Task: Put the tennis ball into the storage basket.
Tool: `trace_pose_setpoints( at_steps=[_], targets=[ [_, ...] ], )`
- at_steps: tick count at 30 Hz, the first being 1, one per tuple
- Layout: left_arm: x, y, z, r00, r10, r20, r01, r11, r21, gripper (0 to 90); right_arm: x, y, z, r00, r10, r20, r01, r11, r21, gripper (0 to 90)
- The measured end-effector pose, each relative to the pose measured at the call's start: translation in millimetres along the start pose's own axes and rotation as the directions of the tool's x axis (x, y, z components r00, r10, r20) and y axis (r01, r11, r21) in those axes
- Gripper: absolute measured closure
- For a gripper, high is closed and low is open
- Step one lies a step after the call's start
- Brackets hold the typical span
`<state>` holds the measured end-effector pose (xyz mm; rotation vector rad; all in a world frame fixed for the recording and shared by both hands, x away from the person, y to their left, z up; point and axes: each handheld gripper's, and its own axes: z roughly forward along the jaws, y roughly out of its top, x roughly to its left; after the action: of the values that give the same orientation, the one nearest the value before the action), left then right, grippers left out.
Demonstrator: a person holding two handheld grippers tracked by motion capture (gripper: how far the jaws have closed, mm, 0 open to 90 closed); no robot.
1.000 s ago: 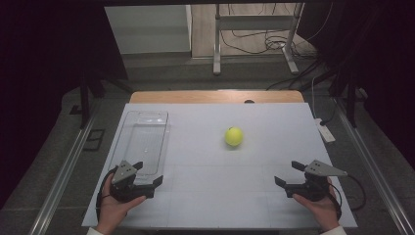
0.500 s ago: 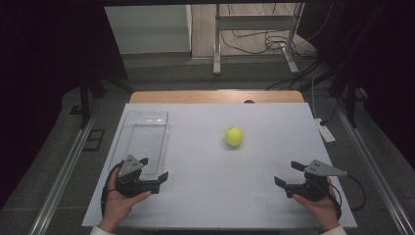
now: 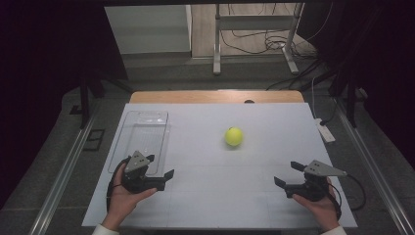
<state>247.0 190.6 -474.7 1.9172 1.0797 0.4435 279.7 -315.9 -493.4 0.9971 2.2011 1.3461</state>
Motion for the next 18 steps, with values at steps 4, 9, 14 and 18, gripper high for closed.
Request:
trace_pose_setpoints(
  at_steps=[4, 9, 14, 18],
  targets=[
    [0.1, 3.7, 0.5, 1.0000, -0.002, 0.004, 0.002, 1.0000, 0.001, 11.0, 0.1, 0.0, 0.1, 1.0000, 0.000, 0.001, 0.000, 1.000, 0.001, 11.1],
    [-1.1, 8.6, 3.2, 0.9999, 0.003, 0.013, -0.003, 1.0000, 0.005, 11.0, 0.1, 0.1, 0.3, 1.0000, -0.002, 0.003, 0.001, 1.000, 0.003, 11.1],
    [-3.6, 15.0, 8.2, 0.9996, 0.016, 0.024, -0.017, 0.9997, 0.019, 11.0, -0.1, -0.1, 0.2, 1.0000, -0.001, 0.002, 0.001, 1.000, 0.002, 11.1],
    [-5.0, 19.6, 11.4, 0.9993, 0.022, 0.031, -0.023, 0.9995, 0.022, 11.0, -0.2, -0.2, 0.3, 1.0000, 0.000, 0.003, 0.000, 1.000, 0.003, 11.1]
  ],
)
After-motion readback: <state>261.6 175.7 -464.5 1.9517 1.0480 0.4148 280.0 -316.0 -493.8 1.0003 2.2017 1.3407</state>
